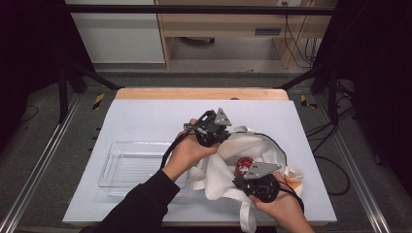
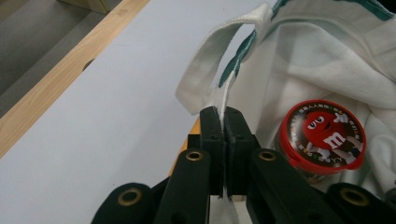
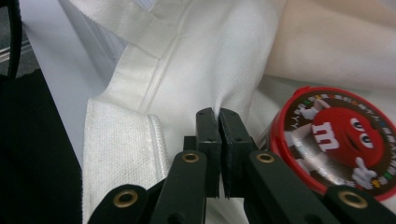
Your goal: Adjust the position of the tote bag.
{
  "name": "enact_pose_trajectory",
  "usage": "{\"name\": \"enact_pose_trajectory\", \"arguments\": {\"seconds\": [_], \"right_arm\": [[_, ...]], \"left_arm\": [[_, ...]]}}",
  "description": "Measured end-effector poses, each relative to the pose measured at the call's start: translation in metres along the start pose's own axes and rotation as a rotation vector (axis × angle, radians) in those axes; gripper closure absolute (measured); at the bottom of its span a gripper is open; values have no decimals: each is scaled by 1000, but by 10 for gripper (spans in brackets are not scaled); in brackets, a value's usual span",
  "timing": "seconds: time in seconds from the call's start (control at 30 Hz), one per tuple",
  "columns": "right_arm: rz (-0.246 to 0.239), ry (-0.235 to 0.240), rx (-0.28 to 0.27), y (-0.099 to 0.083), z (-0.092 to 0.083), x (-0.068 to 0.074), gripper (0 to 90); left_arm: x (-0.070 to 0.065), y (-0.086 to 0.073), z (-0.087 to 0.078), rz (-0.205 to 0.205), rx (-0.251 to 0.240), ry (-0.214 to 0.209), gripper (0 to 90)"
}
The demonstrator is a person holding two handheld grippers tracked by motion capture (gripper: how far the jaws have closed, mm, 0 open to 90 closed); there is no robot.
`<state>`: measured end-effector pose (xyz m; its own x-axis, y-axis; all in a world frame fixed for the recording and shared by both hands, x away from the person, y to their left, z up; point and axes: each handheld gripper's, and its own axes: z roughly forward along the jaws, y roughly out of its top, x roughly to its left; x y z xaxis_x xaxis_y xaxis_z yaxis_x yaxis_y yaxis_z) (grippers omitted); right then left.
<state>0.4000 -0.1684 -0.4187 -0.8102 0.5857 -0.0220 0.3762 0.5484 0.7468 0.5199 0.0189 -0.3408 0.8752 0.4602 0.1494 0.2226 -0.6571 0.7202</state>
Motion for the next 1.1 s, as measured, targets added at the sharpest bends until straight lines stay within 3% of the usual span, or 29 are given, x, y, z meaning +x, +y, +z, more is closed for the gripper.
{"name": "enact_pose_trajectory", "arguments": {"seconds": [0.33,0.47,0.73,1.1], "right_arm": [[-15,-16,-26,3,-8,2,884],[-13,-2,-26,2,-10,3,886],[-29,3,-22,0,-11,14,888],[-37,-3,-1,-6,-5,30,887]], "left_arm": [[7,8,2,-10,19,7,884],[8,8,5,-8,27,12,884],[18,5,12,-36,40,24,885],[23,7,8,-50,32,25,885]]}}
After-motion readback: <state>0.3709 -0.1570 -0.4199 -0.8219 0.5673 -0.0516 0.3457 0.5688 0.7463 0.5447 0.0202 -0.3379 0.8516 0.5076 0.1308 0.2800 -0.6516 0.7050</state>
